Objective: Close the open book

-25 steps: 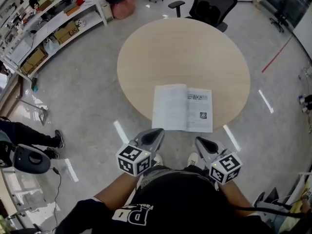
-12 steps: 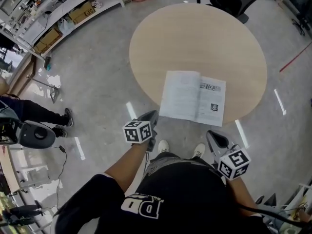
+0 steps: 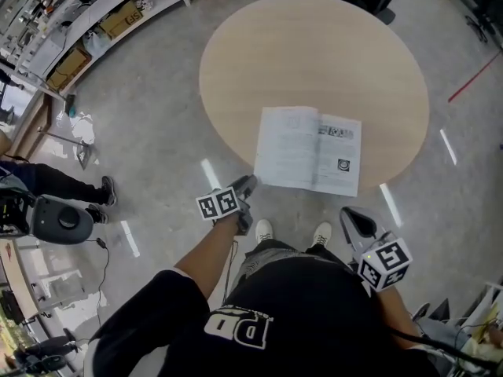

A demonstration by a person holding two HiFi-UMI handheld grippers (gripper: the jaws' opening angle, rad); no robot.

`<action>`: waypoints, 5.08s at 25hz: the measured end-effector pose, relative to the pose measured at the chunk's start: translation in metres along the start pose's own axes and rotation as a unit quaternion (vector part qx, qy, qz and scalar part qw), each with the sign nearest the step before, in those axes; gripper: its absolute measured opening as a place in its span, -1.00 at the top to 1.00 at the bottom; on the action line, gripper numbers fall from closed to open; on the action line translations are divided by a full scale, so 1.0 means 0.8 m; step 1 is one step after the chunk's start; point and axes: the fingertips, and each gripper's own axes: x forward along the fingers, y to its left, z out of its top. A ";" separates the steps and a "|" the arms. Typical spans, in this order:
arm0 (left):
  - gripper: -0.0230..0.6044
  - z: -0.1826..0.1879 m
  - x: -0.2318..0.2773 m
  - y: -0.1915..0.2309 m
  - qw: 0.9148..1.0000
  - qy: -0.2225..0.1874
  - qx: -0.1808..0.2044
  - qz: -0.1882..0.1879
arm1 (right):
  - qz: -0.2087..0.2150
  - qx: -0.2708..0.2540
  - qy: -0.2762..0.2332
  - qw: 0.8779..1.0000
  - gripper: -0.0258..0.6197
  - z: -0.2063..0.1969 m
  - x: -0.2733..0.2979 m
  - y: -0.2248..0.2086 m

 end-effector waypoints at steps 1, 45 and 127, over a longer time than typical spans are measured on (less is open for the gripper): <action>0.48 -0.004 0.003 0.001 1.000 0.005 -0.008 -0.004 | -0.001 0.000 0.000 1.000 0.90 0.000 0.000 -0.001; 0.90 -0.029 0.011 -0.299 0.933 0.079 0.303 -0.180 | -0.008 -0.018 -0.068 0.997 0.90 0.031 -0.056 -0.037; 0.91 -0.131 -0.259 -0.352 0.912 0.013 0.347 -0.220 | -0.032 -0.026 -0.107 0.993 0.90 -0.052 -0.125 0.155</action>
